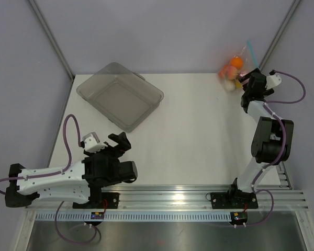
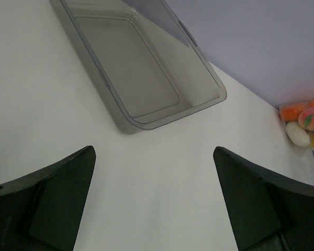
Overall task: Open the zip-top bag and remove the fake food
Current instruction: Pick up the zipper food storage bag at the corner of the board.
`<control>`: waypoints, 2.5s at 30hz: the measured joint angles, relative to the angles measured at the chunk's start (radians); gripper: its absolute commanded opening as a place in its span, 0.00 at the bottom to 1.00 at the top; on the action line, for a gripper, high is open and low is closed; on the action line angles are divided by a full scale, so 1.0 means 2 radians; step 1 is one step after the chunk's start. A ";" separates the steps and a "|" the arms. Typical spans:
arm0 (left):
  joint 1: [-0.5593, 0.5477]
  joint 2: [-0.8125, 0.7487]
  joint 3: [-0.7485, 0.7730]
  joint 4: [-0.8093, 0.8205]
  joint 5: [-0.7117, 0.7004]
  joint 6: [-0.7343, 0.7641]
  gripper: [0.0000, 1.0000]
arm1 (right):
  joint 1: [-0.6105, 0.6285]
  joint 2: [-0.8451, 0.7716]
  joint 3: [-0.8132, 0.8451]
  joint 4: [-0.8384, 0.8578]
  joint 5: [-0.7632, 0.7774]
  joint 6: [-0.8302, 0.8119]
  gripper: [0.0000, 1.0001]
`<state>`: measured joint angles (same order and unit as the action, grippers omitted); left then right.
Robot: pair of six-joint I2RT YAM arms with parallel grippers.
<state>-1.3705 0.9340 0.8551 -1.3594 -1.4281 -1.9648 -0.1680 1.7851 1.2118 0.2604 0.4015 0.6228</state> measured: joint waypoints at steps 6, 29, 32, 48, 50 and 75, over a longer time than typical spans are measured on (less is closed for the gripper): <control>0.003 -0.022 -0.013 -0.001 0.000 0.000 0.99 | -0.016 0.057 0.037 0.013 -0.020 -0.002 1.00; 0.003 -0.034 -0.020 0.000 -0.001 0.000 0.99 | -0.058 0.202 0.130 0.125 -0.084 0.034 0.47; 0.003 -0.034 -0.027 0.000 -0.001 0.000 0.99 | -0.062 0.204 0.130 0.141 -0.095 0.048 0.19; -0.001 -0.016 -0.046 0.001 -0.001 0.000 0.99 | -0.064 0.198 0.093 0.189 -0.148 0.082 0.00; -0.001 -0.015 -0.056 0.000 -0.001 0.000 0.99 | -0.064 0.192 0.089 0.189 -0.155 0.088 0.00; 0.188 0.266 0.139 0.000 -0.001 0.000 0.87 | -0.026 0.053 -0.038 0.175 -0.237 0.114 0.00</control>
<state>-0.9947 1.4670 1.1336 -1.3586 -1.4307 -1.9652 -0.2199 1.8915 1.1351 0.6094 -0.0731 0.8509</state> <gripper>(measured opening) 0.875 0.010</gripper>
